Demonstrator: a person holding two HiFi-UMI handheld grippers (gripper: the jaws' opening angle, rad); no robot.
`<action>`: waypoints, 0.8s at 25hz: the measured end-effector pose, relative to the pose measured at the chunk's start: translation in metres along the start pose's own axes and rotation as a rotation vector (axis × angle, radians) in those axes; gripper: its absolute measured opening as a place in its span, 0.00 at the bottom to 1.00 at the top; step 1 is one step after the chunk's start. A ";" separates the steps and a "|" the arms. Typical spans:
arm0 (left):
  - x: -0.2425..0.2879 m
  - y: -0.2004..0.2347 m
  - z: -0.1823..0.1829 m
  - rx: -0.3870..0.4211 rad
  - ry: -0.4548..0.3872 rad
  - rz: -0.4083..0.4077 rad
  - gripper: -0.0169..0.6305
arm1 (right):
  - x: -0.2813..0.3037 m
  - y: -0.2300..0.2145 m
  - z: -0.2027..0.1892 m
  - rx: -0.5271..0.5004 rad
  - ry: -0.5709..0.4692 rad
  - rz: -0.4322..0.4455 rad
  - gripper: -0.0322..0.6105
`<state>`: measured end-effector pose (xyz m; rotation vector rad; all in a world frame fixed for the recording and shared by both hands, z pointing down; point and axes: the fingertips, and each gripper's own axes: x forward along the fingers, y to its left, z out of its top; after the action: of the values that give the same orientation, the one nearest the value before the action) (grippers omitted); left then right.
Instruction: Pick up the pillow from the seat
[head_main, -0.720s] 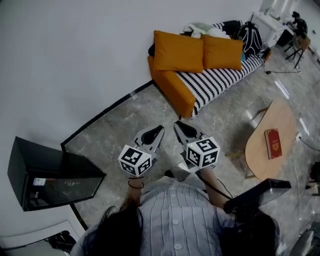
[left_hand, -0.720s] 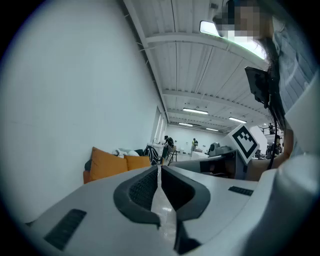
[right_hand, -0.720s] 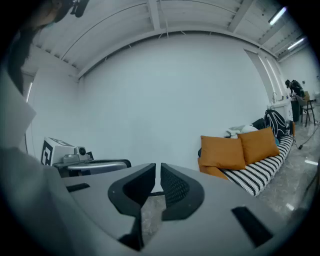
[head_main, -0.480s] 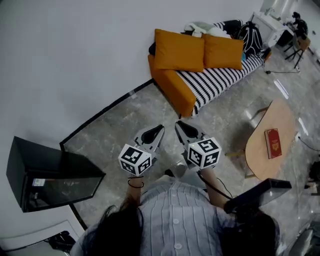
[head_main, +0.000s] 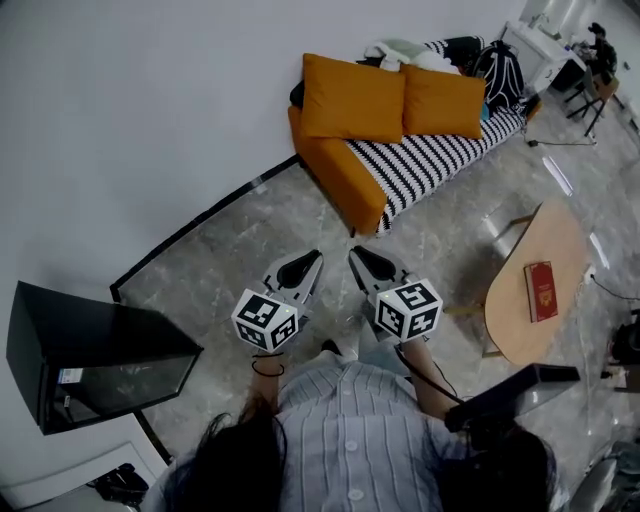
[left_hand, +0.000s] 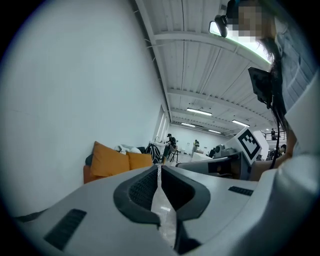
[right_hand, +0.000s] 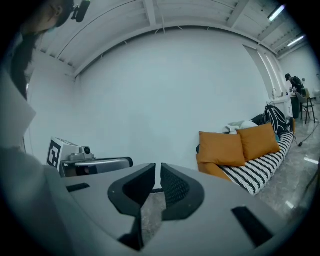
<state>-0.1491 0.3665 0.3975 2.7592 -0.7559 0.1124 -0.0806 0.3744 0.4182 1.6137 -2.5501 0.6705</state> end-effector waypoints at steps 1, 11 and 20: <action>0.005 0.004 0.000 -0.003 0.003 0.004 0.04 | 0.004 -0.005 0.001 0.003 0.005 0.002 0.12; 0.099 0.051 0.025 -0.005 0.018 0.072 0.04 | 0.062 -0.097 0.044 0.004 0.030 0.063 0.12; 0.206 0.072 0.052 0.009 0.037 0.110 0.04 | 0.106 -0.187 0.097 -0.019 0.058 0.135 0.12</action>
<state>-0.0091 0.1918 0.3957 2.7154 -0.8986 0.1881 0.0527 0.1798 0.4210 1.4055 -2.6330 0.6904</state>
